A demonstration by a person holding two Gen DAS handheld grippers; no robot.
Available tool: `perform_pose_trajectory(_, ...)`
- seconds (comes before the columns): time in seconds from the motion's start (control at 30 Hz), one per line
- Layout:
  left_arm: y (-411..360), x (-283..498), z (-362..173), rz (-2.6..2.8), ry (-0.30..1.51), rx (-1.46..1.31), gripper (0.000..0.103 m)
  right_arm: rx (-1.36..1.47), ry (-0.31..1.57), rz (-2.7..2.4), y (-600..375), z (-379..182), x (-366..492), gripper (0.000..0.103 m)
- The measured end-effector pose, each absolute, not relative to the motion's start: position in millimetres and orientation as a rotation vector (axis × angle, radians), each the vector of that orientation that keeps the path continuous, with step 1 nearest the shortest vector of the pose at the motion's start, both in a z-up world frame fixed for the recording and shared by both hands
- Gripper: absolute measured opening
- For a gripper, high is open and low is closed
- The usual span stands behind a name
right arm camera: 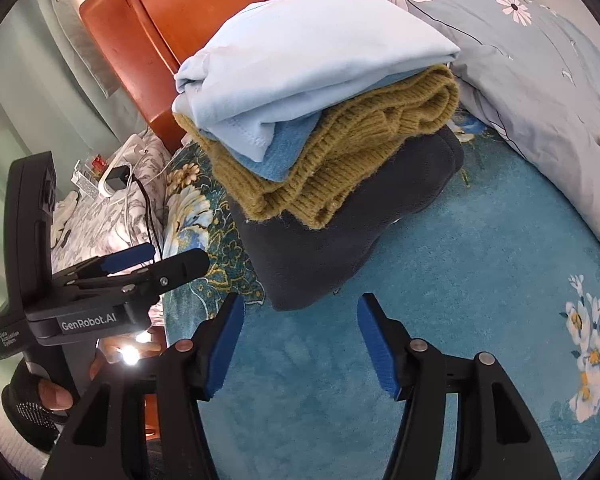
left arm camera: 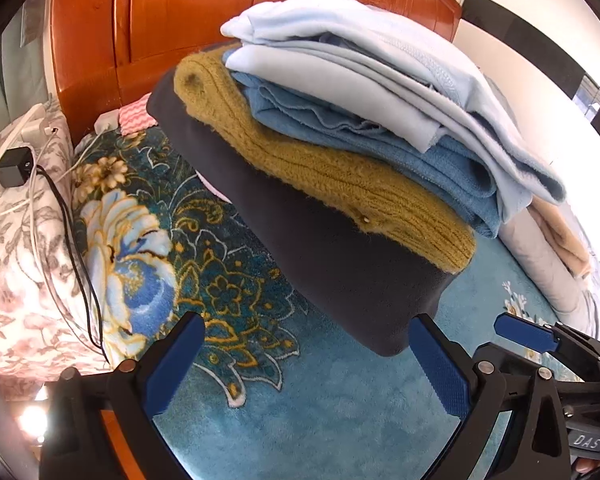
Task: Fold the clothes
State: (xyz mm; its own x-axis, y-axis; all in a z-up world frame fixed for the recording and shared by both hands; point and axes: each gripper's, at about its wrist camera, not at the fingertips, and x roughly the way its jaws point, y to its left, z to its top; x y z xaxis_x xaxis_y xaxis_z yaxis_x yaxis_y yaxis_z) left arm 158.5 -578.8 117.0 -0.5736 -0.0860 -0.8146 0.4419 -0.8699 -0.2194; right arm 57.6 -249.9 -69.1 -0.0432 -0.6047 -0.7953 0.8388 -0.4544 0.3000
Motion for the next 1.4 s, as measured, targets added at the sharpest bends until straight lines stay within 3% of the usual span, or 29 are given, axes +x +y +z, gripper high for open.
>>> perform_pose_trajectory(0.07,-580.7,157.5,115.7,-2.483,0.588,1.256,0.103,1.134,0.307,-1.713,-251.4,-70.3,58.8,0.073)
perform_pose_trajectory(0.2,-582.9,157.8,113.8,-2.488,0.589,1.253,0.103,1.124,0.329,-1.722,-254.2,-72.0,61.9,0.076)
perform_pose_trajectory(0.27,-582.4,159.9,117.5,-2.495,0.562,1.205,0.103,1.119,0.342,-1.727,-255.6,-73.1,63.7,0.096)
perform_pose_trajectory(0.33,-581.1,162.5,122.0,-2.504,0.524,1.153,0.103,1.111,0.347,-1.734,-256.4,-73.9,64.9,0.103)
perform_pose_trajectory(0.7,-588.9,164.3,131.4,-2.444,0.406,1.089,0.103,1.052,0.401,-1.769,-262.0,-73.7,72.3,0.103)
perform_pose_trajectory(1.4,-582.8,166.5,92.2,-2.331,0.288,1.227,0.103,1.051,0.467,-1.793,-266.3,-84.7,74.5,0.103)
